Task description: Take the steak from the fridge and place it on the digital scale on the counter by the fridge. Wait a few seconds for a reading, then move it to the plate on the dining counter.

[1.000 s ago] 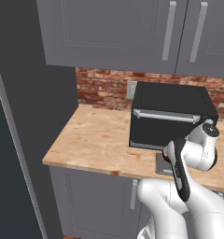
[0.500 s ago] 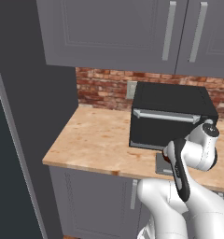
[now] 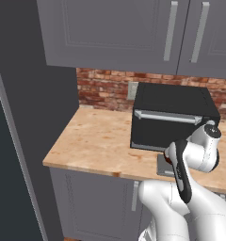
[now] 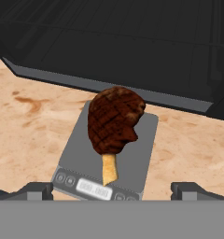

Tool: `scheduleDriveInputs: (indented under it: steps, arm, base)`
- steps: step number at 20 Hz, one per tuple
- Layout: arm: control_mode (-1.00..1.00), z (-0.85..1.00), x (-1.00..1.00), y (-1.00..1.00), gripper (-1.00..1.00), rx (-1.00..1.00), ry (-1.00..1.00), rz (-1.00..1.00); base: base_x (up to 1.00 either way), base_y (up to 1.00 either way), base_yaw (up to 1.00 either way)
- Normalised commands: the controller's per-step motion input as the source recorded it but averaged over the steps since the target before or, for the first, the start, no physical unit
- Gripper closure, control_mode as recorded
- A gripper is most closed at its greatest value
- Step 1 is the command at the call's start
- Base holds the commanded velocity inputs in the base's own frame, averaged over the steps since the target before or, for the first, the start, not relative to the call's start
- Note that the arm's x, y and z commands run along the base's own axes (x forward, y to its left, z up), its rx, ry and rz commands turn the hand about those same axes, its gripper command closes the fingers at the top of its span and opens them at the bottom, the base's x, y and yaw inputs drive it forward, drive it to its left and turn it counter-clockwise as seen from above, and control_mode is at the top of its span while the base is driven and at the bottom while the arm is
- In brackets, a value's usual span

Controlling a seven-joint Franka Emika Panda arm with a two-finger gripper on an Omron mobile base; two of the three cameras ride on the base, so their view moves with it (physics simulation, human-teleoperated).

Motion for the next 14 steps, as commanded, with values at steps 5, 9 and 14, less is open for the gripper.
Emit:
scheduleDriveInputs:
  steps: [5, 9, 14]
  arm:
    - [-1.00, 0.00, 0.00, 0.00, -1.00, 0.00, 0.00, 0.00]
    - [-1.00, -0.01, 0.00, 0.02, -1.00, 0.00, 0.00, 0.00]
    - [-1.00, -0.09, 0.13, 0.05, -1.00, 0.00, 0.00, -0.01]
  base:
    - [0.00, 0.00, 0.00]
    - [0.00, 0.00, 0.00]
    - [0.00, 0.00, 0.00]
